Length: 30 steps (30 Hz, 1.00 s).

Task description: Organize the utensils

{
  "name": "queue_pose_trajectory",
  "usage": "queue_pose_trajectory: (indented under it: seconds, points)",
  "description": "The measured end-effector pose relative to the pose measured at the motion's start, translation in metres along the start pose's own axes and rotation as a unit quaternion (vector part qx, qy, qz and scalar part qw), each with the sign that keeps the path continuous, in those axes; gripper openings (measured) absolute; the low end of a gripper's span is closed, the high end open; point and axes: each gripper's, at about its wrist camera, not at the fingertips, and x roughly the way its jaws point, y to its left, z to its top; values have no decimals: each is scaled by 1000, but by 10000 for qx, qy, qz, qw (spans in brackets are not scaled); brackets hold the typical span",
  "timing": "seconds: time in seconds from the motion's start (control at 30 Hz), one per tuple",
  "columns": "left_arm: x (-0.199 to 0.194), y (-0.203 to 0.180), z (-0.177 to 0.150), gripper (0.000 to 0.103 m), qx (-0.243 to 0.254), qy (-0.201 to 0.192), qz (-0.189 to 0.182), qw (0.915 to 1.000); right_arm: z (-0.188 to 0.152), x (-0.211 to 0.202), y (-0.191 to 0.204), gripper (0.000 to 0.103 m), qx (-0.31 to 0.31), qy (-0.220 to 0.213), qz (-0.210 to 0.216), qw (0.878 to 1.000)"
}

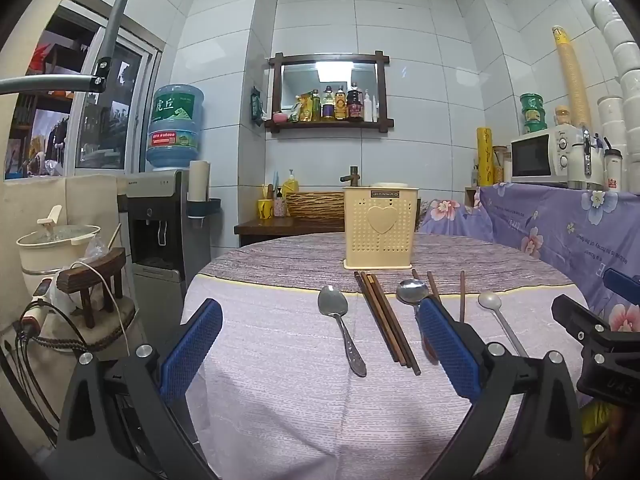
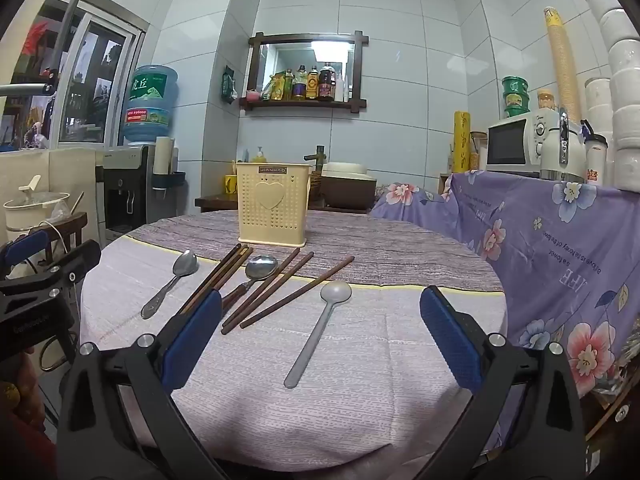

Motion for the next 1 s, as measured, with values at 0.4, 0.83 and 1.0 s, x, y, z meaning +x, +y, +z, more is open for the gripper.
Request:
queue_pose_trajectory:
  seconds: [0.4,0.83,1.0]
  points:
    - [2,-1,0,98,-2,-3,53,10000,0,3,4,98,5,10,-1,10000]
    - [2,-1,5,98,7,9,59,10000,-1,1,1,98,32,2,-1,10000]
    - [-1,-1,-2,98,4,23,66,10000,0,0,1,98,40,22,7,10000]
